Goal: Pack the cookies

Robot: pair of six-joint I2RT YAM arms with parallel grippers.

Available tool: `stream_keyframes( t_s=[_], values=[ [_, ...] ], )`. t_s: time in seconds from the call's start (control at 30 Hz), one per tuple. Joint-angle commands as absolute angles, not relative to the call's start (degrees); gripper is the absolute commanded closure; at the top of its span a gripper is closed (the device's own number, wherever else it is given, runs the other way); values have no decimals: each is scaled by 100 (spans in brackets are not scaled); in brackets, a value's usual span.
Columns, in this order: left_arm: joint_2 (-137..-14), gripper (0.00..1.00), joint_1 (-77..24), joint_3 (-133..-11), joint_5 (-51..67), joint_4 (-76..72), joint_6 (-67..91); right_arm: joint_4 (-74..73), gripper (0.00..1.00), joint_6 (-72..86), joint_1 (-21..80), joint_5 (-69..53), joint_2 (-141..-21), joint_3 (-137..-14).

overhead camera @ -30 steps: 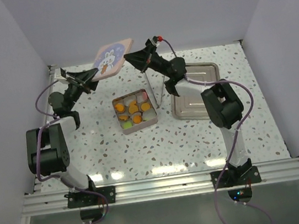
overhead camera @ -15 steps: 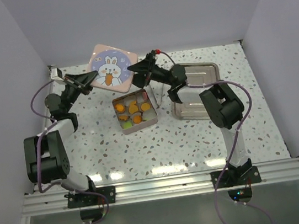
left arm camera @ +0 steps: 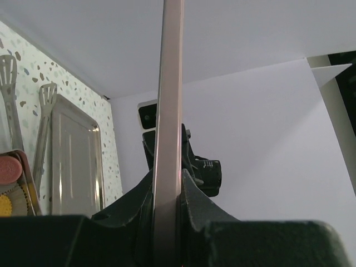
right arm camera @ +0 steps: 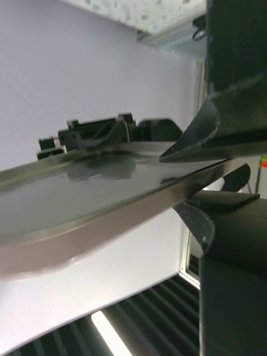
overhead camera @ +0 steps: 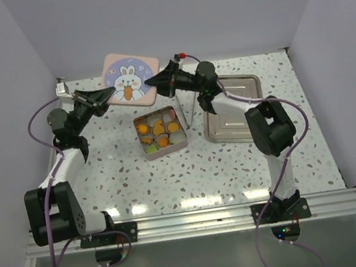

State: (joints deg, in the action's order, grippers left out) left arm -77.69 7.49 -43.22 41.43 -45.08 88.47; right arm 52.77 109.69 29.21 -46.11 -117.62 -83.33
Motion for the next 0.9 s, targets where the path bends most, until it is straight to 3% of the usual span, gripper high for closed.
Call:
stream_keyframes(
  t_s=[0.0, 0.13, 0.23, 0.27, 0.37, 0.6, 0.87],
  values=[
    [-7603, 81, 747, -4359, 4210, -3745, 8139, 3984, 76, 10155, 2927, -4658, -11434, -8981],
    [-7524, 74, 729, -4412, 4298, -3288, 7849, 2360, 84, 9318, 2883, -4623, -11505, -9613],
    [-7445, 51, 721, -4430, 4429, -2754, 7507, 2066, 89, 9062, 2787, -4684, -11601, -9826],
    [-7427, 36, 729, -4447, 4482, -2620, 7280, 2074, 90, 9062, 2751, -4702, -11619, -9826],
    [-7365, 18, 738, -4473, 4570, -2049, 6813, 2171, 93, 9062, 2541, -4807, -11584, -9703],
    [-7243, 10, 782, -4570, 4491, -670, 5609, 2548, 96, 8948, 1785, -5930, -11435, -8949],
    [-7339, 9, 835, -4386, 4623, -492, 4966, 1705, 99, 7840, 1670, -6617, -11303, -8517]
  ],
)
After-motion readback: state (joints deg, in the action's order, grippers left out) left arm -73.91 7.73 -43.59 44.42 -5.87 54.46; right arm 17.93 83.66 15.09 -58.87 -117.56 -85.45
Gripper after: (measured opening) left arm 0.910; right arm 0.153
